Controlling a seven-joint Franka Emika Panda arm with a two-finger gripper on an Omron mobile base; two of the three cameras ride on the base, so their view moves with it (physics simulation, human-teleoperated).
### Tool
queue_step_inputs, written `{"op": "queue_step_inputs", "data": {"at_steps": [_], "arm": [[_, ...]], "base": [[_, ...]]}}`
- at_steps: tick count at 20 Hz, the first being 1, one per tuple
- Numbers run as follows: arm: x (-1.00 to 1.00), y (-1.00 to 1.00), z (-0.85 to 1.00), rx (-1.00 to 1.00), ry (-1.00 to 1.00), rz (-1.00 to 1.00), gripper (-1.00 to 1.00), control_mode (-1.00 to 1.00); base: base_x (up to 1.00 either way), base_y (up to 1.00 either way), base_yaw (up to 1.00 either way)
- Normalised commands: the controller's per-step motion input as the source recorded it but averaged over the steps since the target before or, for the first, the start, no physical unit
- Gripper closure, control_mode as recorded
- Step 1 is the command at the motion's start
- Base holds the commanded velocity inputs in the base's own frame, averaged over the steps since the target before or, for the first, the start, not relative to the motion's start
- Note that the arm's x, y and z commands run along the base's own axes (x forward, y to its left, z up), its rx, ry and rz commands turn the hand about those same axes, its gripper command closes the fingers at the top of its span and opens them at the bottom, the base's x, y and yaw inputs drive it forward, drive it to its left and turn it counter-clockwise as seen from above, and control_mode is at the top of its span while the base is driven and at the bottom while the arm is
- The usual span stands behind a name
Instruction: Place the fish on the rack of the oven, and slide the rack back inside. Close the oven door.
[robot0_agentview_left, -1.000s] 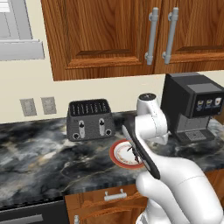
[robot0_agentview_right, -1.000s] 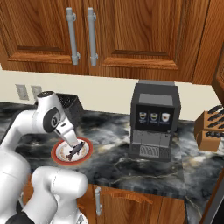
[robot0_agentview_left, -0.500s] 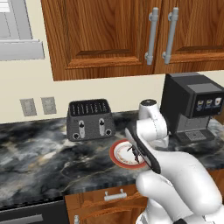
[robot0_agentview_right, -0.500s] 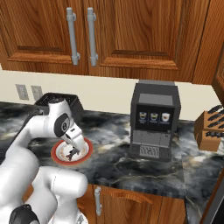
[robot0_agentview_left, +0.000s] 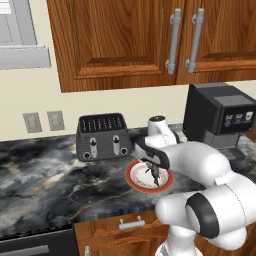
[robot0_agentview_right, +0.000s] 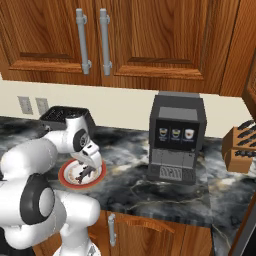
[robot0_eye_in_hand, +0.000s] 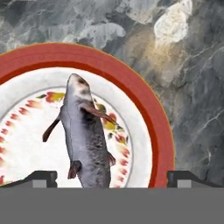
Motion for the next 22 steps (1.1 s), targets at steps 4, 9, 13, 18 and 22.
{"op": "queue_step_inputs", "data": {"at_steps": [4, 9, 13, 18, 22], "arm": [[0.49, 0.09, -0.17, 0.0, 0.01, 0.0, -1.0, -1.0], [0.13, 0.02, -0.26, 0.0, 0.0, -0.01, -1.0, -1.0], [-0.05, 0.0, -0.32, 0.0, 0.0, -0.05, -1.0, -1.0], [-0.11, 0.0, -0.31, 0.0, 0.0, -0.07, -1.0, -1.0], [-0.06, 0.0, -0.34, 0.0, 0.0, -0.07, -1.0, -1.0]], "base": [[0.0, 0.0, 0.0], [0.0, 0.0, 0.0], [0.0, 0.0, 0.0], [0.0, 0.0, 0.0], [0.0, 0.0, 0.0]]}}
